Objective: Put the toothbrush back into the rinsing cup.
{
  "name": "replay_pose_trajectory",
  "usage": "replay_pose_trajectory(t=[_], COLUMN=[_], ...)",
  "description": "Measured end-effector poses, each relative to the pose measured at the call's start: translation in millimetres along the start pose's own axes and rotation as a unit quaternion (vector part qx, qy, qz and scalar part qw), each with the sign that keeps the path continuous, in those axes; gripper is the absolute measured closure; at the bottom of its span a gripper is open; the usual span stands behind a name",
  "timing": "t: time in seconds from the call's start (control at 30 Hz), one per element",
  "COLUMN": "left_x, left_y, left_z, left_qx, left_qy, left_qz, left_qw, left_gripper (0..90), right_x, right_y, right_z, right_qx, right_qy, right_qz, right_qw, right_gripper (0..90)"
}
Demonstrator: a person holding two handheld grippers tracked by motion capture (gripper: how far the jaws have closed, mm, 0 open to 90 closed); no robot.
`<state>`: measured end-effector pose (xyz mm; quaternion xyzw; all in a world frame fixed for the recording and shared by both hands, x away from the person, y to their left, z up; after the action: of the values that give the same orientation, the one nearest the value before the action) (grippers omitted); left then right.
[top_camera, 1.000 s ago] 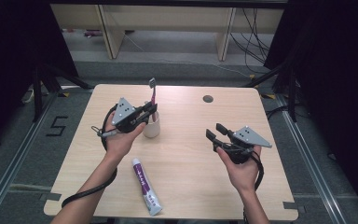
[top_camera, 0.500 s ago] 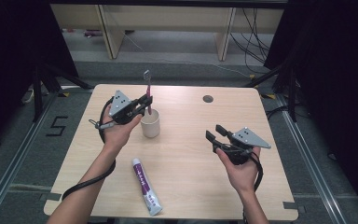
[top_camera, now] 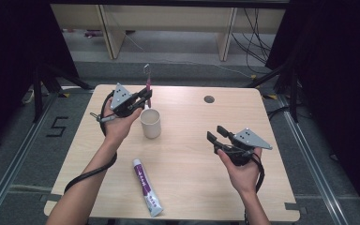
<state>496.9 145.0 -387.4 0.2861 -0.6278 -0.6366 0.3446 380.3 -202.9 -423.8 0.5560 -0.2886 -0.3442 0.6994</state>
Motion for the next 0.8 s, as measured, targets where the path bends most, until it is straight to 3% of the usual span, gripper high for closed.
replay_pose_trajectory(t=[0.03,0.17,0.23,0.27,0.37,0.4,0.8], left_x=[-2.2,-7.1,-8.2,-10.6,-13.2,-16.1,-28.5], left_y=[0.4,-0.3,-1.5,-0.8,-1.0,-1.2,-6.4], left_z=[-1.8,-6.8,-8.5,-10.5,-13.0,-15.3,-26.2], left_qx=[0.003,0.002,-0.004,-0.001,-0.001,-0.002,-0.009], left_qy=[-0.002,0.002,0.006,0.004,0.006,0.008,0.018], left_qz=[-0.009,-0.009,0.001,-0.01,-0.009,-0.009,-0.006], left_qw=[1.0,1.0,1.0,0.9999,0.9999,0.9999,0.9998], left_gripper=[79.5,79.6,79.5,79.5,79.5,79.5,79.5], right_x=[1.1,0.5,0.8,0.9,1.2,-1.0,0.5], right_y=[-0.1,-0.4,-0.6,-0.7,-1.2,-1.4,-2.0], right_z=[-0.2,-0.7,-0.9,-1.1,-2.1,-1.3,-3.4], right_qx=[0.001,-0.003,-0.003,-0.002,0.007,0.0,0.001], right_qy=[0.0,0.007,0.007,0.006,0.0,-0.001,0.006], right_qz=[0.007,0.001,0.003,0.004,0.008,-0.007,0.005], right_qw=[1.0,1.0,1.0,1.0,0.9999,1.0,1.0], right_gripper=[51.6,51.6,51.6,51.6,51.6,51.6,51.5])
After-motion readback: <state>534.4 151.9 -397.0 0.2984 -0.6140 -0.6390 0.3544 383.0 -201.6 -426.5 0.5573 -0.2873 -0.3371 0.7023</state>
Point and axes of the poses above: each handheld gripper's, and its own axes: z roughly backward along the jaws, y roughly out of its top, x roughly to its right, the point moved 1 cm from there along -z, roughly forward along the jaws, and after that the axes turned 8 degrees about z, right-handed, at the moved point
